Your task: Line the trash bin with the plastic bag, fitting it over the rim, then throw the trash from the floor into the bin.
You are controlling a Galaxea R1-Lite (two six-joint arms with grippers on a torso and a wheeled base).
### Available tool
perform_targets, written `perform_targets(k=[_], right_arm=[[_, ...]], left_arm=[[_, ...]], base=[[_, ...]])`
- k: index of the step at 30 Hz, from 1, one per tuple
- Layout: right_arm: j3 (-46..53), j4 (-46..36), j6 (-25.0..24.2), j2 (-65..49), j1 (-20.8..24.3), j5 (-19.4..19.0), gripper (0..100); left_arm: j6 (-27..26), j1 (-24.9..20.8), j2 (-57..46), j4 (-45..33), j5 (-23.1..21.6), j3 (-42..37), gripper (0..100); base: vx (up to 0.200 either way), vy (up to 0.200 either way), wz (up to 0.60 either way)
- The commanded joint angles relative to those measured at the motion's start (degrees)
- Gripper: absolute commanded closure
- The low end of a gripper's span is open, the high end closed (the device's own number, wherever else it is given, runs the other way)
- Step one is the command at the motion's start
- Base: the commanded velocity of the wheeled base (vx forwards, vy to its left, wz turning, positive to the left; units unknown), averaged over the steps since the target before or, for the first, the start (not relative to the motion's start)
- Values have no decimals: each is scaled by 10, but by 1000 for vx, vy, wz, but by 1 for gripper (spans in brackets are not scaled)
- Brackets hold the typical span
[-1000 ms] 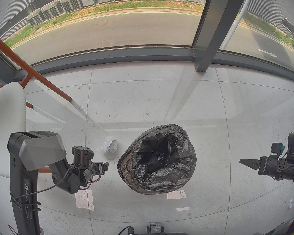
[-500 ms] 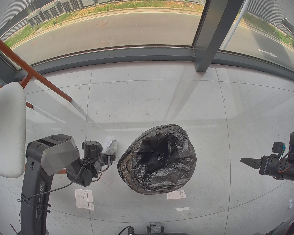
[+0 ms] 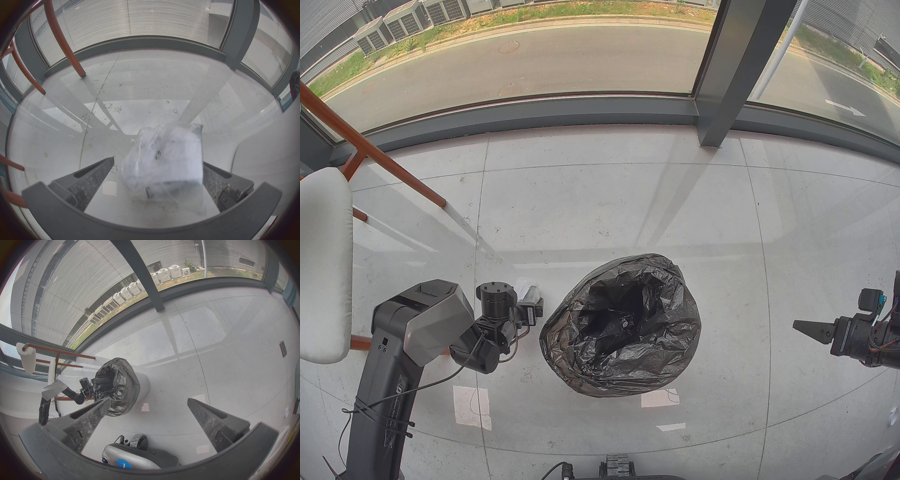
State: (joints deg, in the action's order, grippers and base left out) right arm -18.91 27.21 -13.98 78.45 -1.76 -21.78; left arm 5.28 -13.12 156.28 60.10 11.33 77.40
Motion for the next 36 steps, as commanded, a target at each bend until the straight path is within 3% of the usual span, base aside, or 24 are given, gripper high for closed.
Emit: perform_targets(k=[1,9,10,22,27,31,36], right_arm=[[0,0,0,0,2,0,0],[1,0,-1,0,0,0,0],[1,-1,-1,0,0,0,0],[15,1,0,-1,-1,0,0],[16,0,-2,-13,-1,0,0],[17,-4,-3,-22,-2,0,0],[19,-2,-2,-26,-2,0,0]], left_arm=[[0,-1,21,0,-1,41,0],[1,-7,50,5,-1,63,0],[3,-14,50,13,1,59,100],[2,-28,14,34,4,-10,100],[3,-22,-119,60,16,-125,100],[1,9,-259,58,13,-190,100],[5,16,-448,-18,16,-226,100]], base=[[0,0,0],[0,0,0],[0,0,0],[0,0,0],[0,0,0],[0,0,0],[0,0,0]])
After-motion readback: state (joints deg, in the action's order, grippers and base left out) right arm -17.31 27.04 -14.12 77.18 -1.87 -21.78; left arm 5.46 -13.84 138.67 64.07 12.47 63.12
